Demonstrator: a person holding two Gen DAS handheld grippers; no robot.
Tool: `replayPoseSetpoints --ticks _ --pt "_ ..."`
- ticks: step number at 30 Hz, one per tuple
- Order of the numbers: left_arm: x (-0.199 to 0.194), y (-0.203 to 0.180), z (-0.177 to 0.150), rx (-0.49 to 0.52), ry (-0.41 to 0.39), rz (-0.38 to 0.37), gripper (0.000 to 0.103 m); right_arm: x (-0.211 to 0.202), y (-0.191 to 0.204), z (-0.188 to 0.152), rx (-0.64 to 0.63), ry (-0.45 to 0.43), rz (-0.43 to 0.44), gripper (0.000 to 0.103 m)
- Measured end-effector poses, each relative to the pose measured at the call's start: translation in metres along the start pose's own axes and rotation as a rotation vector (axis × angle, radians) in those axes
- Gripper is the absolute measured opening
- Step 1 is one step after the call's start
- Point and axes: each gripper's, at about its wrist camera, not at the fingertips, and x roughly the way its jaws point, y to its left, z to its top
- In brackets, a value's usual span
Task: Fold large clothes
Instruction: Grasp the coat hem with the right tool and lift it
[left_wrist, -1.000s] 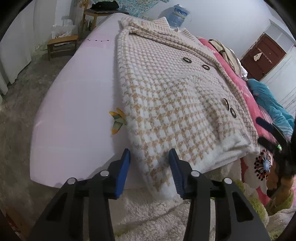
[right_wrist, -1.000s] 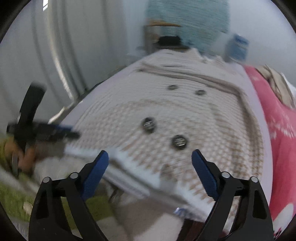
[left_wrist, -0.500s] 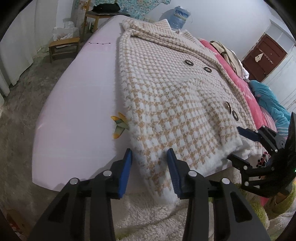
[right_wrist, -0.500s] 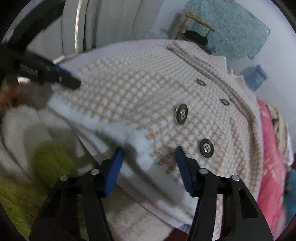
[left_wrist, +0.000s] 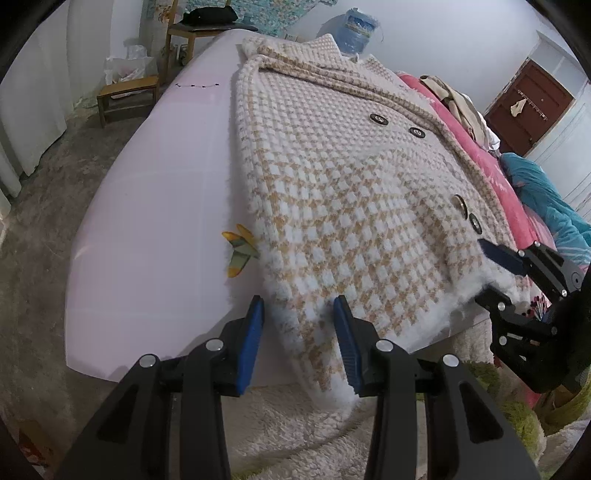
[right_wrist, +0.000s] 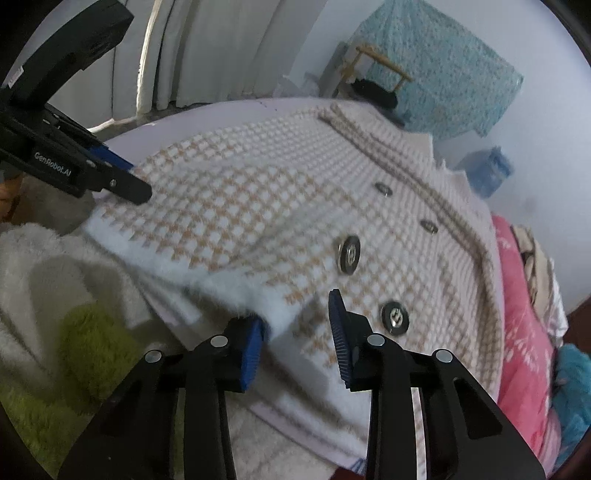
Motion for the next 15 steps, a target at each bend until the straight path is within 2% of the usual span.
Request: replayPoseSetpoints --ticks 2,4,6,8,12,15 --pt "0.001 0.001 0.0 -0.005 0.001 -0.002 0.038 0.002 0.0 0.002 -0.002 -0.016 -0.027 0.024" --pt "0.001 0.001 0.0 -0.006 -0.003 -0.005 0.038 0.0 -0.002 0.004 0.022 -0.029 -0.012 0.004" --pt "-0.003 -0.001 0.0 0.013 -0.021 0.015 0.033 -0.008 -0.007 0.007 0.031 -0.039 0.01 0.002" --pt "-0.008 -0.006 0.0 0.06 -0.031 0.032 0.016 -0.018 -0.016 0.008 0.045 -0.034 0.062 0.002" --pt "-0.031 -0.013 0.004 0.104 -0.071 0.008 0.013 -0.041 -0.035 0.005 0.041 -0.032 0.16 0.001" --pt "-0.026 -0.014 0.004 0.125 -0.053 0.018 0.014 -0.03 -0.034 -0.004 0.02 0.017 0.219 0.0"
